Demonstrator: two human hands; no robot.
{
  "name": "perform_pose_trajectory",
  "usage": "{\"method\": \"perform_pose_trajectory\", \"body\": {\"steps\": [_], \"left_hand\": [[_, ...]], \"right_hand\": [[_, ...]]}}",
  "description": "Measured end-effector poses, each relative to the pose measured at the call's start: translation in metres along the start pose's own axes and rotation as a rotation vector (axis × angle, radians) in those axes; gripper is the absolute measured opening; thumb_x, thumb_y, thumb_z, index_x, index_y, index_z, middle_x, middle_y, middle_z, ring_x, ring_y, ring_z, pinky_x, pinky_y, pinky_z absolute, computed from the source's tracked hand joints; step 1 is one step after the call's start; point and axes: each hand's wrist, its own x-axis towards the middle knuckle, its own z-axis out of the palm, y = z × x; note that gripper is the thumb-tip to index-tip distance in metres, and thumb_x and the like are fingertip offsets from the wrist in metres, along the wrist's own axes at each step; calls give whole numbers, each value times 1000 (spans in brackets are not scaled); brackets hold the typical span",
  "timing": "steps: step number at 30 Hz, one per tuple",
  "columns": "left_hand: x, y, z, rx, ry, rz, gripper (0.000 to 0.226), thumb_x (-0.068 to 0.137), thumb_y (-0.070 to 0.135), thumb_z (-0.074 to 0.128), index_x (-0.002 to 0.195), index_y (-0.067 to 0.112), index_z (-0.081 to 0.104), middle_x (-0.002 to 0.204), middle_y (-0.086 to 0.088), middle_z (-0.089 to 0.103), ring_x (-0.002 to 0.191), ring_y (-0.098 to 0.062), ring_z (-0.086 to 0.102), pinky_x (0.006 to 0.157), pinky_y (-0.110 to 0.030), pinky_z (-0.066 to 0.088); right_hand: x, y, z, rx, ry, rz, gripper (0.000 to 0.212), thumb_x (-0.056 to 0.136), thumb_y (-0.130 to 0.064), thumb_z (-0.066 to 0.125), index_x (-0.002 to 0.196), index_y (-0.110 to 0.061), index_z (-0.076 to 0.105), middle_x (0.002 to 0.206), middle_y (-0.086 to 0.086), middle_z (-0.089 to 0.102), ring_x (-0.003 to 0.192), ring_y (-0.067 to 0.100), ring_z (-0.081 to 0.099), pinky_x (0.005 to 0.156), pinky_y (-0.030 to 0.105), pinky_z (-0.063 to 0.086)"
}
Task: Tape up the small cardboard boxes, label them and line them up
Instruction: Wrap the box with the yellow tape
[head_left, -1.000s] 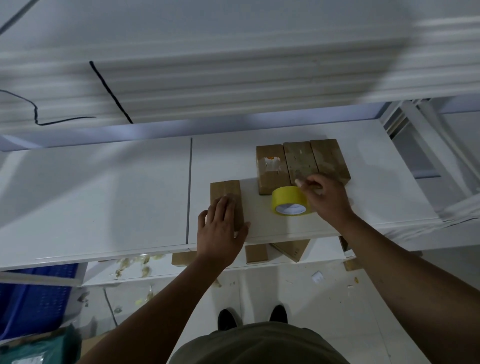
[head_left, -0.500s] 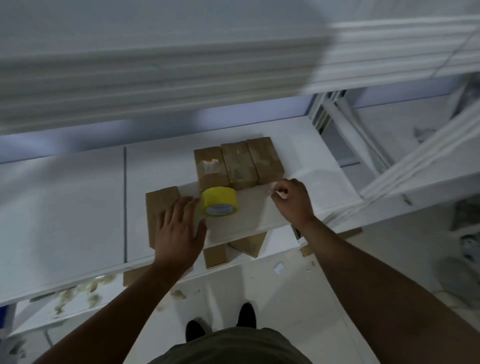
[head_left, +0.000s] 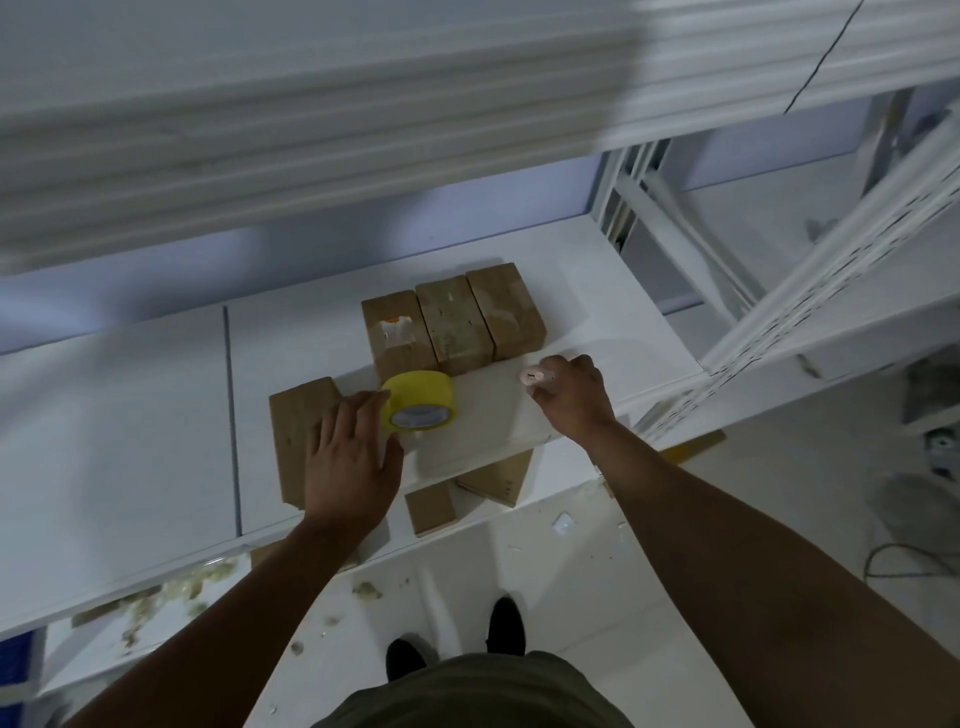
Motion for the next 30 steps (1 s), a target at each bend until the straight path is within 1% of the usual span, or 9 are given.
{"method": "perform_pose_trajectory", "body": {"steps": [3, 5, 10, 14, 19, 22, 25, 28, 30], "left_hand": [[-2, -2, -1, 9, -10, -17, 55, 91, 33, 55, 142, 14, 52, 137, -11, 57, 125, -35, 52, 103, -53, 46], [-4, -5, -1, 18, -20, -33, 54, 91, 34, 54, 142, 14, 53, 137, -11, 57, 126, -34, 52, 104, -53, 45], [-9, -12, 1, 41, -35, -57, 53, 91, 33, 54, 140, 13, 54, 136, -13, 58, 127, -36, 52, 104, -55, 46], [-12, -15, 1, 72, -36, -64, 50, 91, 30, 58, 138, 13, 56, 136, -13, 60, 126, -35, 53, 103, -53, 46], [-16, -16, -4, 70, -23, -71, 49, 88, 27, 59, 135, 13, 60, 134, -11, 60, 124, -34, 52, 102, -51, 46], [-17, -18, -6, 55, -44, -78, 48, 90, 30, 51, 135, 15, 60, 135, -9, 59, 125, -32, 51, 103, -49, 45], [-19, -22, -8, 35, -57, -99, 50, 92, 34, 44, 136, 16, 59, 136, -8, 59, 128, -32, 52, 108, -50, 45], [-19, -25, -10, 42, -64, -114, 52, 92, 35, 40, 136, 17, 59, 137, -7, 59, 130, -31, 52, 110, -49, 44], [-18, -26, -11, 44, -64, -120, 51, 92, 35, 40, 136, 17, 59, 137, -6, 58, 130, -31, 51, 109, -48, 43]], "right_hand": [[-2, -3, 0, -46, -5, 25, 34, 94, -36, 72, 123, -22, 62, 124, 12, 51, 119, 32, 52, 86, 39, 52], [-3, -8, -2, -18, -22, 75, 39, 89, -35, 78, 120, -17, 61, 126, 12, 49, 118, 32, 53, 89, 43, 55], [1, -19, -6, 74, -148, 179, 67, 79, -28, 89, 128, -7, 49, 132, 15, 45, 120, 37, 59, 101, 45, 53], [2, -24, -9, 69, -190, 160, 67, 79, -30, 89, 131, -13, 51, 132, 11, 47, 119, 33, 58, 98, 40, 53], [1, -19, -2, 75, -136, 120, 35, 83, -34, 84, 104, -19, 60, 114, 6, 69, 110, 29, 65, 87, 36, 54], [-2, -22, -2, 99, -80, 111, 27, 86, -32, 83, 101, -17, 67, 107, 6, 72, 101, 29, 65, 78, 32, 49], [-7, -37, -3, 152, 49, 27, 19, 89, -31, 80, 98, -15, 75, 89, 0, 69, 89, 25, 67, 74, 28, 42], [-12, -65, -6, 274, 176, -110, 20, 91, -35, 77, 89, -15, 74, 77, 0, 69, 77, 24, 68, 68, 33, 49], [-16, -90, -11, 347, 244, -201, 26, 93, -37, 76, 87, -13, 71, 74, 4, 66, 72, 21, 62, 64, 35, 48]]}}
